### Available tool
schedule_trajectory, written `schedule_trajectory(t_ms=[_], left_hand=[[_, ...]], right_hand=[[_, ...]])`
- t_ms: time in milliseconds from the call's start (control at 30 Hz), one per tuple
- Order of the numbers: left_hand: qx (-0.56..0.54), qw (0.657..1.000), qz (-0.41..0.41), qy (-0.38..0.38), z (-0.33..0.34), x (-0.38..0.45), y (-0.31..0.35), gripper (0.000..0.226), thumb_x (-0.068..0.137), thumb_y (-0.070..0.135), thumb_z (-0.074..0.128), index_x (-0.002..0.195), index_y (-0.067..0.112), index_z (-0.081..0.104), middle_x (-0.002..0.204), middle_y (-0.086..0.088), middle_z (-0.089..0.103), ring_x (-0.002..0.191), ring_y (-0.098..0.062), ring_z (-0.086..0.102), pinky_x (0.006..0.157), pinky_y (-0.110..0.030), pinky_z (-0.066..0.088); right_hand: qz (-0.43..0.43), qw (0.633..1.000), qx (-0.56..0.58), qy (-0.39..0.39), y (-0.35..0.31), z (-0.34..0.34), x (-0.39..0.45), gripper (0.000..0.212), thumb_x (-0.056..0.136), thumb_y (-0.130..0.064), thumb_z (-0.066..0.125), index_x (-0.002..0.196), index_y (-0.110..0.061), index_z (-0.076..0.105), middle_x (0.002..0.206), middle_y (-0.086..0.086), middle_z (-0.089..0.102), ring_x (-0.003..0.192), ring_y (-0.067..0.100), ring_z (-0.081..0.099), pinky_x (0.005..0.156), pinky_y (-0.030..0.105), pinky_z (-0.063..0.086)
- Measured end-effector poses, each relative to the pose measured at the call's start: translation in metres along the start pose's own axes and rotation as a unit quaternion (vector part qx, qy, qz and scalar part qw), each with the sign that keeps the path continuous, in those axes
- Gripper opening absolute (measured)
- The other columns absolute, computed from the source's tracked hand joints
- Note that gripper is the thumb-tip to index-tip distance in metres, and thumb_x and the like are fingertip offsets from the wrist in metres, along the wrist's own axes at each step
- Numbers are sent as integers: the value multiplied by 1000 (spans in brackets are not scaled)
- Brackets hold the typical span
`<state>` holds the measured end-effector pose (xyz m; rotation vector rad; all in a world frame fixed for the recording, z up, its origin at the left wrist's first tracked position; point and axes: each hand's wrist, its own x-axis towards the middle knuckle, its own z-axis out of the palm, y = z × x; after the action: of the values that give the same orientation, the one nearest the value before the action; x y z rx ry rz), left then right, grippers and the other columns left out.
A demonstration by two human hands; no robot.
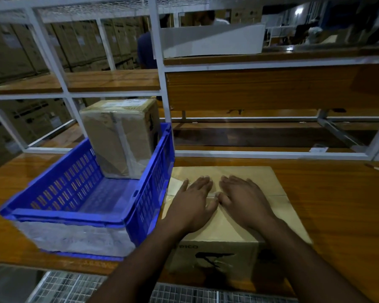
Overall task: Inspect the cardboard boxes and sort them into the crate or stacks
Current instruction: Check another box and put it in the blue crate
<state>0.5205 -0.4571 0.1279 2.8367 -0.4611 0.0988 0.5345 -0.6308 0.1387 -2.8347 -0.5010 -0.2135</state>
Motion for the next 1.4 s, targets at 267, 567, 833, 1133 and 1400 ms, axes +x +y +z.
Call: schedule_trajectory(t_ms=[267,567,833,1133,1400], left_hand=[[-111,949,-290,49,-13,-6,-27,106,88,79,45,161,11,10,167,-13,18,151,-33,24,120,-52,28],[-211,931,-251,161,-23,-41,-14,74,87,66,63,143,21,44,130,5,61,112,-13,58,82,-29,43],[-310,879,-200,302,-25,-60,2,75,73,55,82,127,38,33,115,21,44,103,-3,48,77,-23,40],[-305,886,-172,304,-18,-69,-18,137,59,54,90,158,44,-4,133,17,42,118,-7,47,93,-34,46],[-243,917,-116,293,4,-79,-27,122,60,46,92,154,49,12,137,20,31,124,-1,38,96,-44,52]], right_hand=[[270,962,-11,38,45,1,-4,81,93,-69,37,152,-14,31,158,18,30,140,37,34,109,53,38],[256,943,47,208,35,-10,-32,83,87,-62,59,151,-18,30,138,13,50,122,31,52,92,43,51],[232,909,155,310,30,-42,-56,106,78,-66,66,156,-40,0,133,10,30,99,20,40,73,31,38],[172,878,225,386,40,-36,-72,85,67,-44,84,137,-28,38,135,10,32,109,11,36,72,28,43],[131,867,261,403,45,-16,-76,66,70,-54,69,118,-18,40,128,8,36,115,10,36,80,33,48]])
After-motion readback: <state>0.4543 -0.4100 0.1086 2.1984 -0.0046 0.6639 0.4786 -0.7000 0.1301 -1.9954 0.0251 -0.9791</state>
